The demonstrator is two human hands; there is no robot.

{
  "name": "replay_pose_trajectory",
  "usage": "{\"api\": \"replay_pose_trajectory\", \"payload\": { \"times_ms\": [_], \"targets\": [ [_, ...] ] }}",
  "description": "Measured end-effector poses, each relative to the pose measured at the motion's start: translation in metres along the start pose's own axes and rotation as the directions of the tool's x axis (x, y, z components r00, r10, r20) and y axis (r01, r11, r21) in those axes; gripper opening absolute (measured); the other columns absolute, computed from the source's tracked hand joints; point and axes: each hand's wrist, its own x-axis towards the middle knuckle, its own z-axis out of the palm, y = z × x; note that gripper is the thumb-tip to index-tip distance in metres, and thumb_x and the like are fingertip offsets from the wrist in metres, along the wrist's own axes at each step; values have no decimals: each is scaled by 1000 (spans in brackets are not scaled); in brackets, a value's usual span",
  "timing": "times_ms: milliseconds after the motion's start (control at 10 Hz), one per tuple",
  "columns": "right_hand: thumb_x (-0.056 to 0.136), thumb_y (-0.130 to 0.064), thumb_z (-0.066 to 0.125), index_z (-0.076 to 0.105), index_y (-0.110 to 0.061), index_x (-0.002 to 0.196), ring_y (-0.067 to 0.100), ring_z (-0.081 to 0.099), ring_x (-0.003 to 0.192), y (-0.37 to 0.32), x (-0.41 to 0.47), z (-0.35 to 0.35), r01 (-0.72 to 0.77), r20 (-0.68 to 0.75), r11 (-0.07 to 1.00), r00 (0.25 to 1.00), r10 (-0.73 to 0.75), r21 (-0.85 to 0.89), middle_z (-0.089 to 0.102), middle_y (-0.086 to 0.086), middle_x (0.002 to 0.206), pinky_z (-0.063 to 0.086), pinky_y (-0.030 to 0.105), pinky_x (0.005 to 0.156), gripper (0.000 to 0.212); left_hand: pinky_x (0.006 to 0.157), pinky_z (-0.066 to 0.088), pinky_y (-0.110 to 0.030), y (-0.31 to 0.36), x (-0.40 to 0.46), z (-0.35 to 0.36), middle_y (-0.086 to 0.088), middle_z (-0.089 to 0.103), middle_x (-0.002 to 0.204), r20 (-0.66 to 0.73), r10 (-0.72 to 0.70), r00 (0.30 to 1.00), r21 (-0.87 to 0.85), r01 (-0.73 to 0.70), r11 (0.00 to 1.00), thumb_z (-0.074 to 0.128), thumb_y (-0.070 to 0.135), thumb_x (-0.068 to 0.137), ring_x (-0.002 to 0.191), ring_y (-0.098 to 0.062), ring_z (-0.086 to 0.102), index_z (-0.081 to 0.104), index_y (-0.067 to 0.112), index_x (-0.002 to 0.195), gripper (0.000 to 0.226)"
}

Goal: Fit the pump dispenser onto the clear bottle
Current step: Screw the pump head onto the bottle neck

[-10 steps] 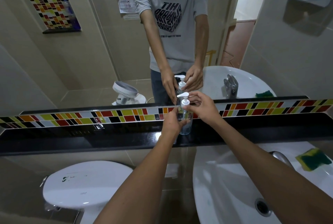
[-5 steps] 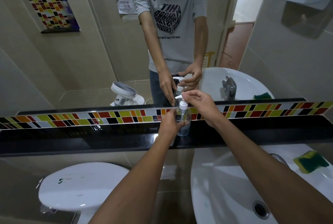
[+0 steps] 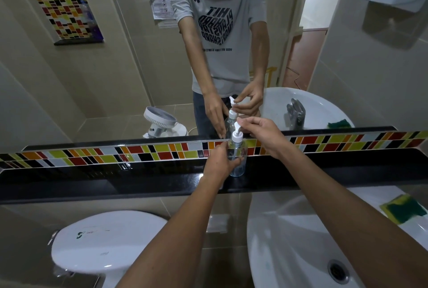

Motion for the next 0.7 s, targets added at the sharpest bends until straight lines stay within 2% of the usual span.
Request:
{"api": "replay_pose_trajectory", "payload": {
  "times_ms": [200, 300, 400, 500, 600, 700],
  "targets": [
    [94, -28, 73, 79, -9, 100, 7, 71, 91, -4, 1, -1, -7, 4, 999, 1000, 8, -41, 79, 4, 109, 50, 11, 73, 21, 76, 60, -41, -8, 4, 1, 1, 70, 103, 15, 22, 1000, 136, -24, 990, 75, 47, 70, 86, -16, 68, 59, 21, 116, 56],
    [94, -29, 73, 78, -5, 102, 9, 71, 93, -5, 0, -1, -3, -5, 999, 1000, 3, -55, 78, 7, 112, 49, 14, 76, 26, 74, 60, -41, -10, 4, 3, 1, 68, 104, 24, 9, 1000, 191, -14, 982, 68, 57, 69, 87, -18, 67, 58, 22, 115, 59],
    [93, -31, 73, 79, -6, 105, 13, 72, 99, -6, -1, 0, -6, -16, 998, 1000, 5, -67, 79, 5, 112, 49, 15, 77, 28, 82, 57, -38, -18, -2, 5, -2, 64, 117, 79, -29, 996, 243, 8, 970, 64, 62, 76, 98, -20, 65, 55, 21, 124, 64],
    [94, -29, 72, 77, -6, 111, 10, 72, 95, -5, -4, 0, 20, -37, 998, 999, -22, -67, 79, 5, 112, 51, 11, 73, 29, 95, 51, -45, -38, -13, 13, -9, 49, 141, 136, -88, 987, 303, 43, 952, 61, 63, 82, 122, -28, 55, 36, 17, 146, 83],
    [94, -32, 71, 75, -9, 118, 10, 74, 101, 0, -8, 0, 58, -71, 997, 996, -61, -42, 79, 2, 112, 56, 24, 90, 33, 103, 46, -45, -61, -19, 20, -12, 36, 150, 117, -99, 988, 393, 45, 918, 48, 70, 86, 131, -30, 46, 21, 15, 155, 93],
    [96, -36, 67, 72, -10, 122, 10, 72, 111, -8, -16, -2, 177, -183, 984, 967, -177, -20, 78, -1, 116, 53, 34, 106, 37, 112, 37, -45, -72, -20, 16, -12, 26, 157, 54, -40, 998, 461, 10, 887, 37, 72, 89, 143, -30, 32, 17, 15, 157, 91]
  ]
}}
